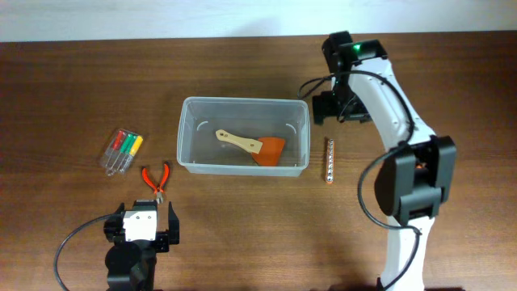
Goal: Pack container
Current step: 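Move the right gripper to the orange socket strip and grasp it, then lift the socket strip and lower it into the container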
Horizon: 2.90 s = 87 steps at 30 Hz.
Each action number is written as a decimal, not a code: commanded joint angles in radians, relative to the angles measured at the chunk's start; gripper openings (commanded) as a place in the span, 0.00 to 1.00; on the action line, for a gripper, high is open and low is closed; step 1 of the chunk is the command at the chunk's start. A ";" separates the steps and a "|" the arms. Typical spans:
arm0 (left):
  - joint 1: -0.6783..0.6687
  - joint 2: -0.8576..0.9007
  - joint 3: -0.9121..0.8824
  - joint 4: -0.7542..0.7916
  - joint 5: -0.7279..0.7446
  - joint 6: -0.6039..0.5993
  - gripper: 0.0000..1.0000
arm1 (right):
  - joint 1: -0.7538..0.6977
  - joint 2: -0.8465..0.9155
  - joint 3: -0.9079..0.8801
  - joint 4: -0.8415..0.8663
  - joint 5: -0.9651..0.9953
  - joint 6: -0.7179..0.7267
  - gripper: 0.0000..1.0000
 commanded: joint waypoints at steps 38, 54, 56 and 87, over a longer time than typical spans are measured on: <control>-0.003 -0.006 -0.007 0.003 -0.004 0.016 0.99 | -0.002 -0.290 -0.656 0.449 -0.050 0.157 0.89; -0.003 -0.006 -0.007 0.003 -0.004 0.016 0.99 | 0.036 -0.207 -0.718 0.505 -0.058 0.154 0.89; -0.003 -0.006 -0.007 0.003 -0.004 0.016 0.99 | 0.036 -0.207 -0.732 0.520 -0.061 0.153 0.89; -0.003 -0.006 -0.007 0.003 -0.004 0.016 0.99 | -0.036 -0.243 -0.637 0.452 -0.060 0.142 0.04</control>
